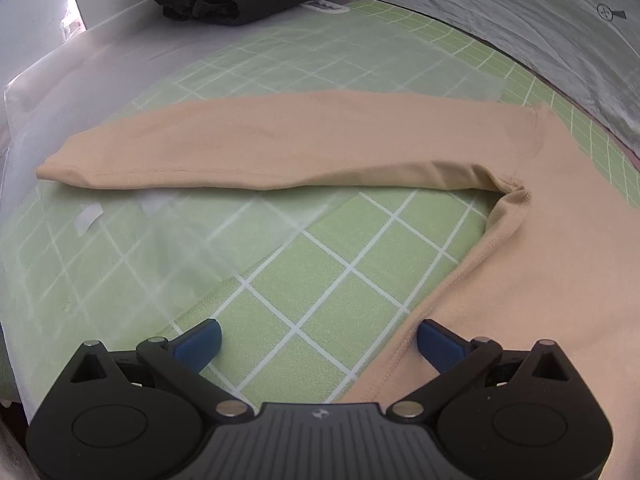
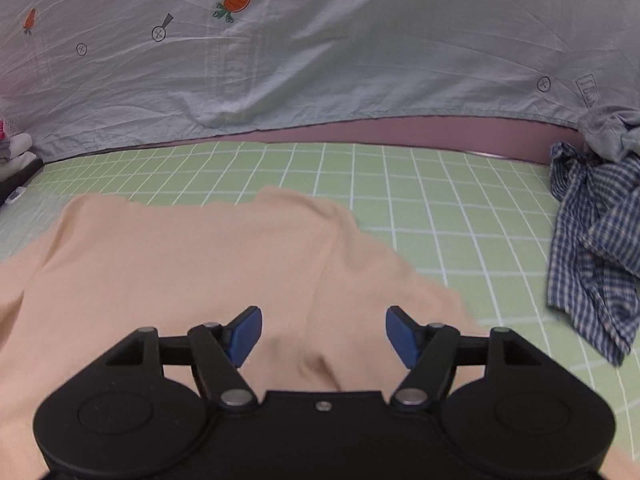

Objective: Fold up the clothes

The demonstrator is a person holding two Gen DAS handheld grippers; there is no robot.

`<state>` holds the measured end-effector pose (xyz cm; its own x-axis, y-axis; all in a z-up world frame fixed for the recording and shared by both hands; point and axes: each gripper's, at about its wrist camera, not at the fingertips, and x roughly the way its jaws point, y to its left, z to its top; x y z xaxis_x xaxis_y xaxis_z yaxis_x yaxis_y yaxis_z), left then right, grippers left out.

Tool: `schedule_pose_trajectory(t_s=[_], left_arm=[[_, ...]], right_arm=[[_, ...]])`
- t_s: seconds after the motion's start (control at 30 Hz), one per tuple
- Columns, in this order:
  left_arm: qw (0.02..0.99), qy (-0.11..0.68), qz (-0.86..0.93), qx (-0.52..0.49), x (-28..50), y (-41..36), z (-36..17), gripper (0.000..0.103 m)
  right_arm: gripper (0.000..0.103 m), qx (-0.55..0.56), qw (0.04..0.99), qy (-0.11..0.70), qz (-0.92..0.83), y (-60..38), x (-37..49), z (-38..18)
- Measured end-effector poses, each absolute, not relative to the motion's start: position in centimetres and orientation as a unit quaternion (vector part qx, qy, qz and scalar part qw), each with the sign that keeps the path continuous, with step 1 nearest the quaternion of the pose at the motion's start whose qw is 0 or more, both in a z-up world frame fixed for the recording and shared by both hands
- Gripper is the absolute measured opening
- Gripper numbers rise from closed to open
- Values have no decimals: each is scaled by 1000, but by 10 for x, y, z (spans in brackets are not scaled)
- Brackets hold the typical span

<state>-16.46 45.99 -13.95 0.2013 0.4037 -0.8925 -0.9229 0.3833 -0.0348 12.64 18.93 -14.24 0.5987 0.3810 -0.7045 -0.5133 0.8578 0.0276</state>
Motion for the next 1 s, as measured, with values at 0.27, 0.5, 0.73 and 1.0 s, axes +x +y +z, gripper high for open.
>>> schedule_pose_trajectory(t_s=[0.27, 0.5, 0.73, 1.0], left_arm=[[776, 399, 428, -237, -161, 529, -104, 103], [781, 442, 382, -222, -135, 571, -136, 102], [808, 465, 329, -154, -128, 540, -151, 103], [814, 431, 335, -201, -161, 548, -127, 103]], right_arm=[[73, -67, 897, 412, 142, 169, 7, -152], [82, -43, 909, 408, 67, 163, -39, -161], [86, -16, 913, 407, 13, 161, -56, -164], [89, -7, 912, 410, -5, 162, -70, -165]])
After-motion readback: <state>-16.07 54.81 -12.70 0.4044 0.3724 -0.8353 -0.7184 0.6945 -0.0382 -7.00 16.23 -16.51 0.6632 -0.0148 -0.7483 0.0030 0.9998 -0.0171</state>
